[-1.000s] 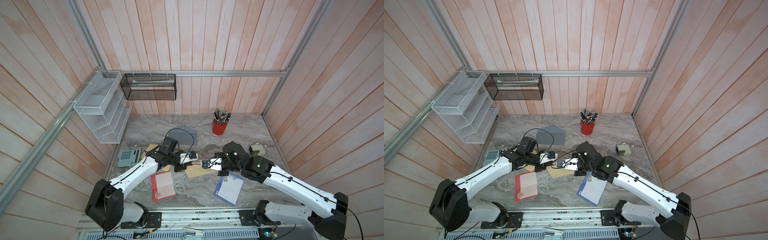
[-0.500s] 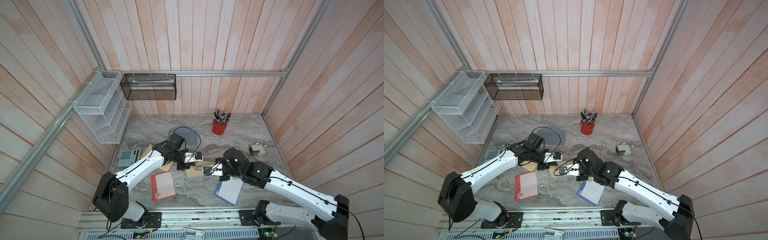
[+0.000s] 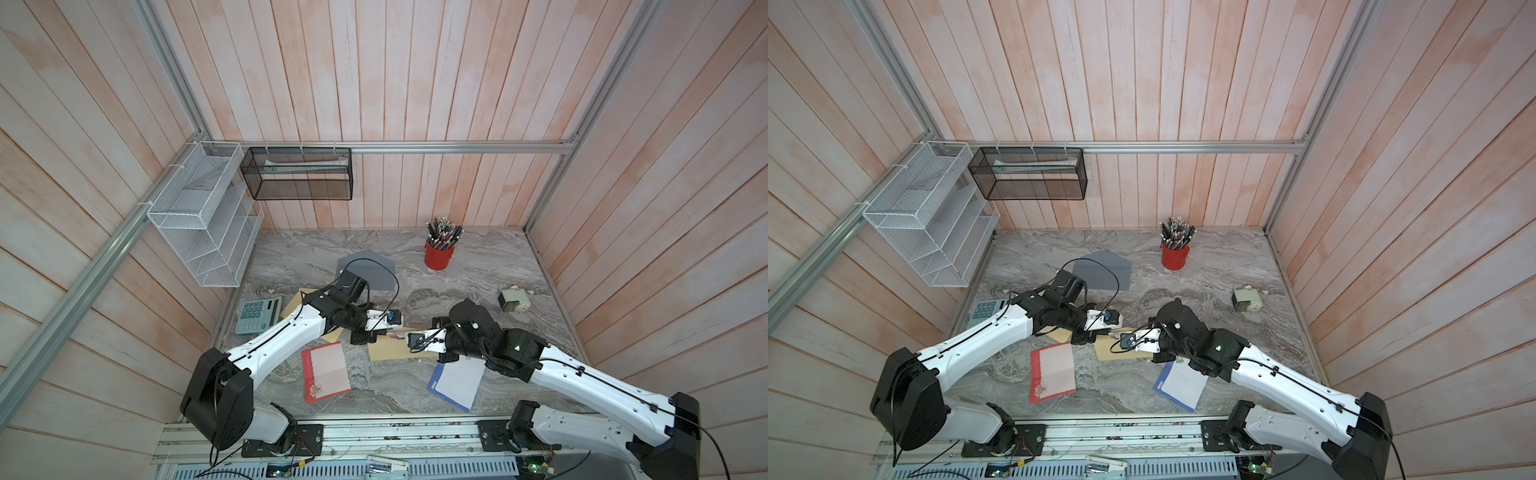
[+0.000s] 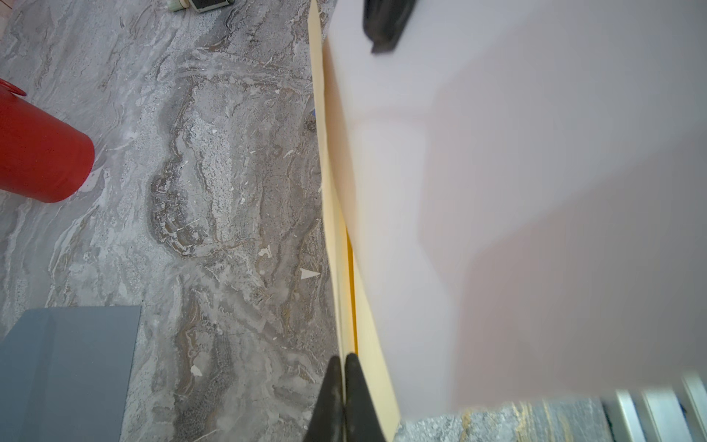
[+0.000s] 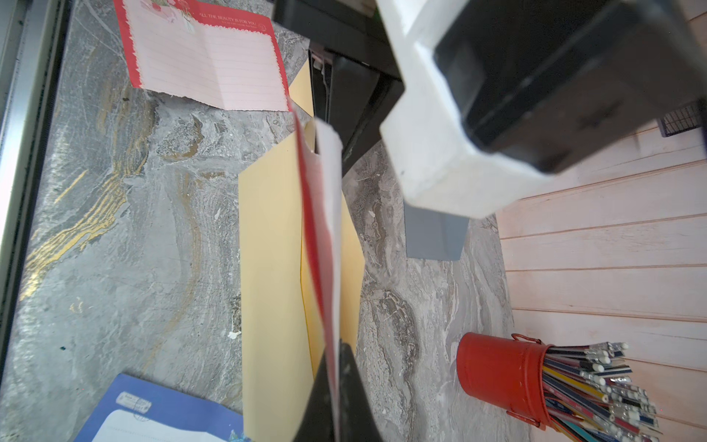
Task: Fold the letter paper in half and place it into the envelope
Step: Place the letter paper in the envelope.
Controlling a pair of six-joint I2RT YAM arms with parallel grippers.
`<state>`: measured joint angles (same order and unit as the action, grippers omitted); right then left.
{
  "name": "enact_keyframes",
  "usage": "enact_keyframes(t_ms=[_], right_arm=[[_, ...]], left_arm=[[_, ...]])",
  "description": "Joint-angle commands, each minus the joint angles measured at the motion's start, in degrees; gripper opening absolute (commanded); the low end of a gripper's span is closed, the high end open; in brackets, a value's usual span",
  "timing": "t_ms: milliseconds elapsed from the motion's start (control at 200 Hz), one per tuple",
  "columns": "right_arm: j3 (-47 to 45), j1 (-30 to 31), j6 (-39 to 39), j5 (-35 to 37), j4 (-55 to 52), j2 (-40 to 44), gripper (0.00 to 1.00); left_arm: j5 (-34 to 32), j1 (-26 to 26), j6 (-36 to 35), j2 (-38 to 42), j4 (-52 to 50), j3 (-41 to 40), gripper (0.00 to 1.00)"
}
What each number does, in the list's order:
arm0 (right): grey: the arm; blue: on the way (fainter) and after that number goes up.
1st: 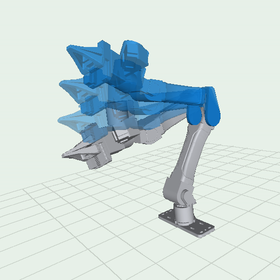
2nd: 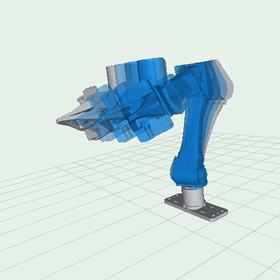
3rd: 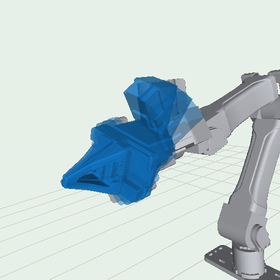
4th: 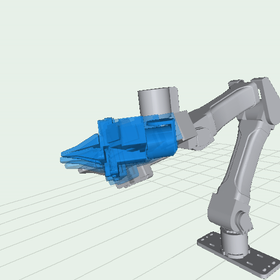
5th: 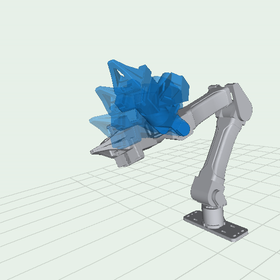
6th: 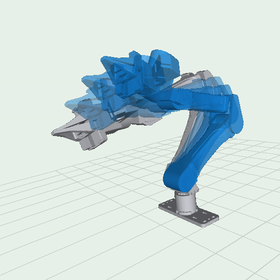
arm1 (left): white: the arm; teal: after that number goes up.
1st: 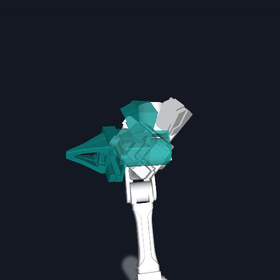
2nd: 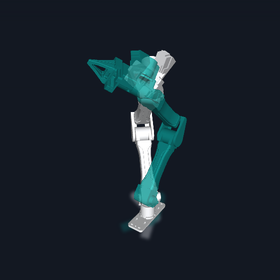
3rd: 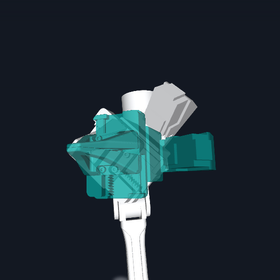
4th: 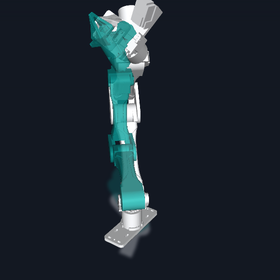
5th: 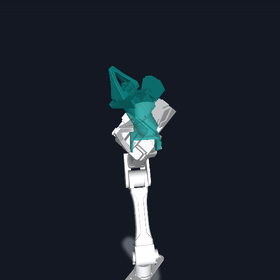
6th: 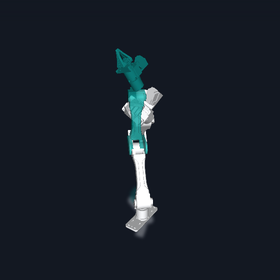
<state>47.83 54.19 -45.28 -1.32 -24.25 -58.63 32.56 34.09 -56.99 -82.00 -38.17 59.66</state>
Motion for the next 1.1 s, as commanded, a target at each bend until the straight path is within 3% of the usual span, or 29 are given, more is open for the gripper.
enact_keyframes(t_ms=[0, 1095], right_arm=[[-1.44, 0.30, -0.42, 0.79, 0.77, -0.82, 0.00], [-3.62, 0.30, 1.98, 9.48, 2.64, -5.03, 0.00]], left_arm=[[1.10, 0.02, -0.26, 1.17, 0.54, -0.91, 0.00], [2.14, 0.19, -0.37, 2.46, 1.18, -1.16, 0.00]])
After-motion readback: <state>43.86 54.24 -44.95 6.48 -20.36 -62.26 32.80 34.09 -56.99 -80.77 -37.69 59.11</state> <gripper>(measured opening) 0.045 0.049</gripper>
